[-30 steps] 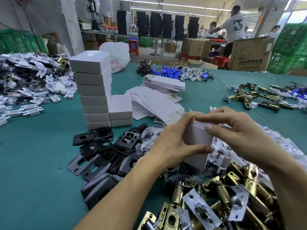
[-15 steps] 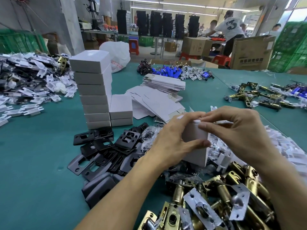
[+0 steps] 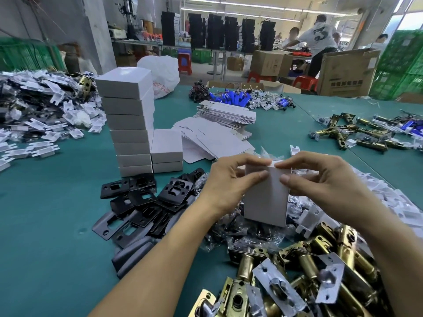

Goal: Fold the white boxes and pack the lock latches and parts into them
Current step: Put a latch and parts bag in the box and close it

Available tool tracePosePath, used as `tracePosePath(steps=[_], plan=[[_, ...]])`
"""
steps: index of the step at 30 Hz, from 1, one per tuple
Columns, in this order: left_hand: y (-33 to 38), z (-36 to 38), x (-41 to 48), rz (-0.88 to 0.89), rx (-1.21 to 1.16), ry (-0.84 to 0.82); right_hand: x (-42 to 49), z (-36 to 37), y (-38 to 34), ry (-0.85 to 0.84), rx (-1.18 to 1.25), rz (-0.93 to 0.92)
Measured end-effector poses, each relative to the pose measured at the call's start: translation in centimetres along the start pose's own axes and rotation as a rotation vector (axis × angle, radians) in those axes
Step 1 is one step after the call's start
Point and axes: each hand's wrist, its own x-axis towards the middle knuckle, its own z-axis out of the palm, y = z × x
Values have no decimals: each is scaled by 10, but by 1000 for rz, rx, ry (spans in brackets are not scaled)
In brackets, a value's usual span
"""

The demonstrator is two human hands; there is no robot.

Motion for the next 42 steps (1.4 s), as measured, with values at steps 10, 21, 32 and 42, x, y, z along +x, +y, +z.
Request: tracePosePath(steps=[10, 21, 32, 42], plan=[[7, -3, -2, -188, 10, -63, 3, 2, -1, 208, 252, 12], [17, 8, -6, -244, -222, -94, 4, 18, -8, 248, 484, 96], [23, 7, -1, -274, -657, 50, 10, 28, -6, 378, 881, 236], [20, -4, -4, -125, -397, 38, 9, 30, -6, 190, 1038, 262]])
